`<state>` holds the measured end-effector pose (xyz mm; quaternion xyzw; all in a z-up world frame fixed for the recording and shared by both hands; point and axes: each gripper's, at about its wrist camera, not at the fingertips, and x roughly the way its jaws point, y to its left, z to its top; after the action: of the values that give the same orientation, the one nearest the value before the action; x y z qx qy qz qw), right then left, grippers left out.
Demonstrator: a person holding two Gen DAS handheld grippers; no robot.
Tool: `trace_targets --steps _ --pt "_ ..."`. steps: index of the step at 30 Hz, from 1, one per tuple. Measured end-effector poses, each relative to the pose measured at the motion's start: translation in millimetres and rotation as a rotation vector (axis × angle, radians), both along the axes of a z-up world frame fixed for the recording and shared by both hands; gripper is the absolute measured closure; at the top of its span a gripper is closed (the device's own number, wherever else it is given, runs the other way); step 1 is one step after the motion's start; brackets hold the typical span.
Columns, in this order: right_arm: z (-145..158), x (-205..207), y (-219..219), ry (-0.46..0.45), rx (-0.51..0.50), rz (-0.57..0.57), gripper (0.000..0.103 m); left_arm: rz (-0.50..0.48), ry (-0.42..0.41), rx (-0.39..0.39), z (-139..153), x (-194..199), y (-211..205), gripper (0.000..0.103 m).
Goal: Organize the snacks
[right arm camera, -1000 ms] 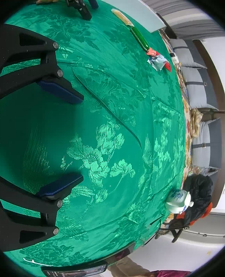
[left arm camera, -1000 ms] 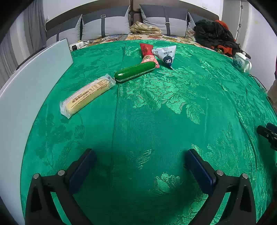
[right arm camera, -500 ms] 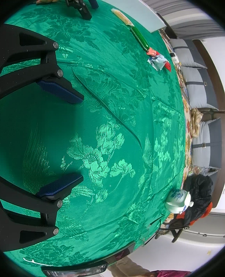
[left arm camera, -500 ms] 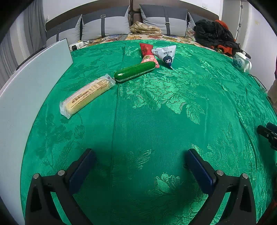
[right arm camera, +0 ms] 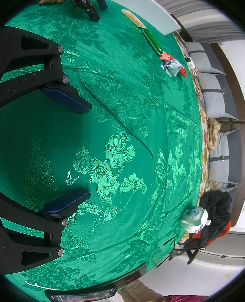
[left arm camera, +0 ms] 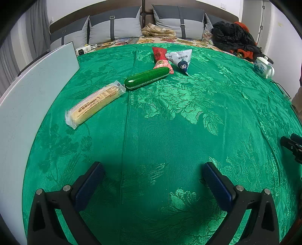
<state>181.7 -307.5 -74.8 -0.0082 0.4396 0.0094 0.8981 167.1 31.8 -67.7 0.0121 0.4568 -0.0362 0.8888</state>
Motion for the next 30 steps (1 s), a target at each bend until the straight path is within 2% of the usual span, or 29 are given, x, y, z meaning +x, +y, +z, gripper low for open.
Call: trace_targets --steps 30 --pt "-0.6 0.0 -0.8 0.001 0.009 0.003 0.016 0.0 0.0 0.002 -0.2 0.4 0.3 0.0"
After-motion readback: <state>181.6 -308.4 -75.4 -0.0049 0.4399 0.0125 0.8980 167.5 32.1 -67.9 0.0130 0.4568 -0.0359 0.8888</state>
